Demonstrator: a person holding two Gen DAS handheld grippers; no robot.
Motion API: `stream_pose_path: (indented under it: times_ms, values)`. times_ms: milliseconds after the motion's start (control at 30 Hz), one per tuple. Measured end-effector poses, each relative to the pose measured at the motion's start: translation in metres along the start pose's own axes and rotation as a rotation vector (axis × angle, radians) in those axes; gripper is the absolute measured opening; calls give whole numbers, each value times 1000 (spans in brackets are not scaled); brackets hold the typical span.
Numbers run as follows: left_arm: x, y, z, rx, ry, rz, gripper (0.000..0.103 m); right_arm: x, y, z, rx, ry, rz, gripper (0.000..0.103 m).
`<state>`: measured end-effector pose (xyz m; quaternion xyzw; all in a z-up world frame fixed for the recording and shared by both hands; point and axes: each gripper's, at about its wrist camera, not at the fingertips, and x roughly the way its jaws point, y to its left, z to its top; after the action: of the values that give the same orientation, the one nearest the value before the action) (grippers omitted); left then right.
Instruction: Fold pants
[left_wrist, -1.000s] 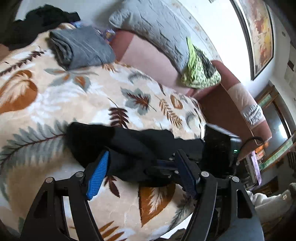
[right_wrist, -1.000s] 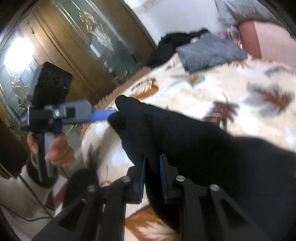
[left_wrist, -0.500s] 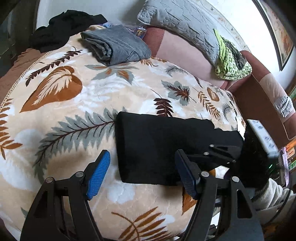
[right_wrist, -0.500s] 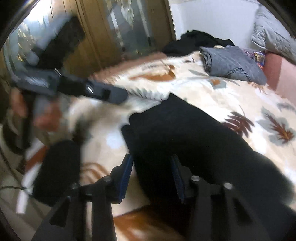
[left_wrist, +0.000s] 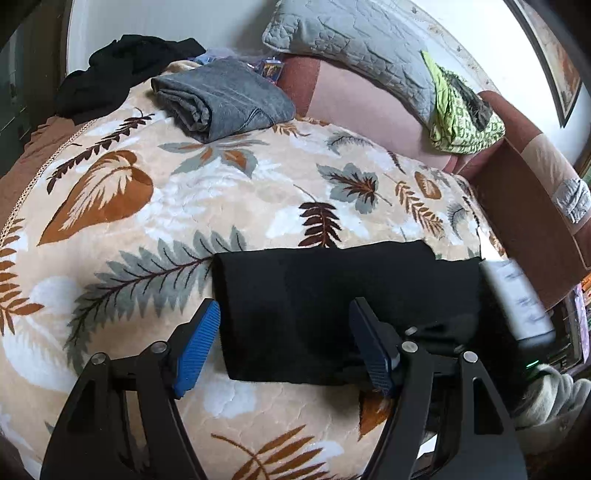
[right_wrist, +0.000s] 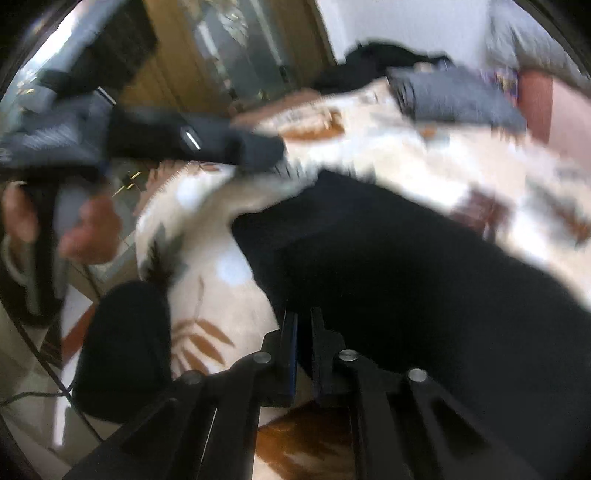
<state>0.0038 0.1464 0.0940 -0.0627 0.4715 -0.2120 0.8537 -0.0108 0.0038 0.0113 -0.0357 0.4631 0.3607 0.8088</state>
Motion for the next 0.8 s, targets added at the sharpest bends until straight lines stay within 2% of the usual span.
stream_pose_path:
  times_ms: [67, 100, 133, 200, 333, 433, 467, 533, 667, 700, 767, 800]
  values:
    - [3, -5, 0, 9, 4, 9, 72, -7, -5, -3, 38, -34, 29, 11]
    - [4, -8, 0, 13, 4, 10, 72, -12, -7, -2, 47, -37, 41, 17]
    - [5, -10, 1, 14, 3, 7, 72, -21, -9, -2, 53, -46, 43, 29]
    - [8, -15, 2, 13, 6, -3, 72, -40, -14, -4, 55, -85, 12, 39]
    - [14, -29, 3, 23, 0, -7, 72, -81, -46, -13, 125, -163, -93, 42]
    - [22, -41, 3, 36, 4, -13, 72, -108, -84, -21, 216, -207, -232, 44]
    - [25, -44, 3, 38, 8, -15, 72, -115, -101, -24, 260, -208, -295, 44]
    - [31, -49, 3, 42, 13, -14, 72, -121, -129, -27, 342, -193, -367, 46]
    - [41, -59, -3, 75, 21, 28, 72, -113, -170, -28, 478, -160, -366, 46]
    - [44, -61, -5, 83, 25, 41, 72, -107, -177, -28, 499, -142, -340, 45]
    - [52, -60, -12, 91, 50, 62, 72, -97, -181, -29, 509, -119, -312, 13]
    - [57, -60, -16, 98, 66, 83, 72, -98, -177, -28, 488, -123, -329, 9]
